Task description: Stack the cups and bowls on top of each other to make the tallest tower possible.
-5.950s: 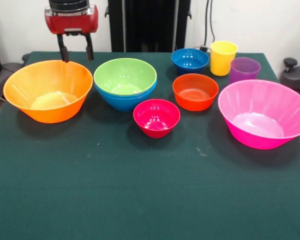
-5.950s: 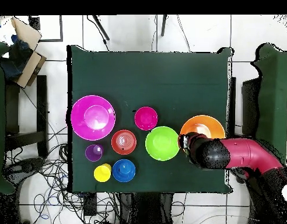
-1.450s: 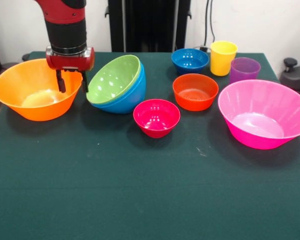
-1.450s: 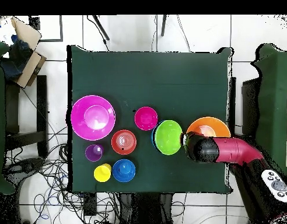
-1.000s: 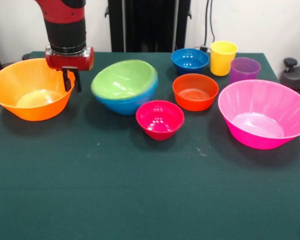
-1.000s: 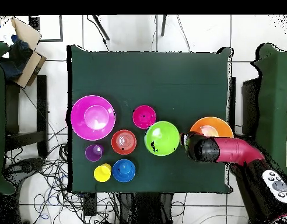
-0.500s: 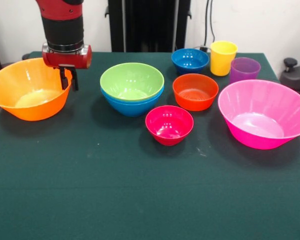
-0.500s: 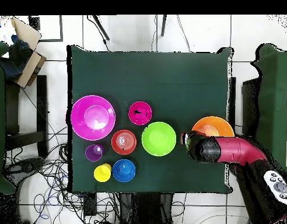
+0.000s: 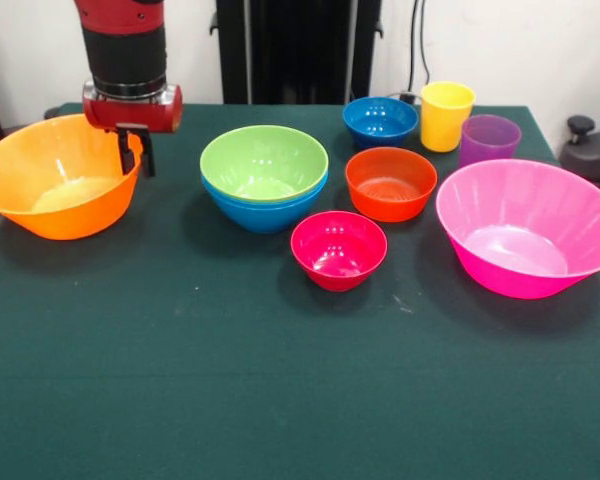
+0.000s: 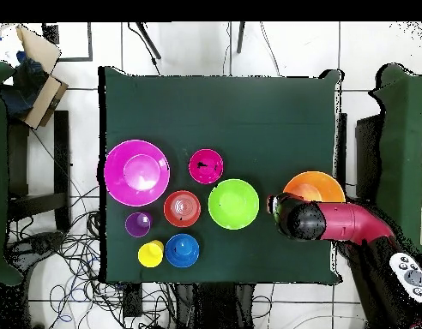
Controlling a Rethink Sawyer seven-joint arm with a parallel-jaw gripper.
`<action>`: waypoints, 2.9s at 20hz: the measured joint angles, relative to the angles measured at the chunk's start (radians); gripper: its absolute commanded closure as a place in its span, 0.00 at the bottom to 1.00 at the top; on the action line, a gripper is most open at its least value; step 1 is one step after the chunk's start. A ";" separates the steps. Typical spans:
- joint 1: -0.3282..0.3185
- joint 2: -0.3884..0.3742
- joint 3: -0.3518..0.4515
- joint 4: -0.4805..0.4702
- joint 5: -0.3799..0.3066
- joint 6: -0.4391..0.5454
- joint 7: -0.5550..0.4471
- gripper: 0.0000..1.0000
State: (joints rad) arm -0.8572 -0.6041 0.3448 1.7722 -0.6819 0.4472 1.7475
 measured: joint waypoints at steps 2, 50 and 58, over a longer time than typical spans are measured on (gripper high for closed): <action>0.001 -0.019 -0.001 0.013 0.006 0.000 0.000 1.00; 0.162 -0.440 -0.014 0.272 0.306 0.123 0.000 1.00; 0.227 -0.441 -0.018 0.272 0.306 0.123 0.000 1.00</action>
State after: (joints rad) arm -0.6306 -1.0450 0.3271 2.0443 -0.3757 0.5705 1.7475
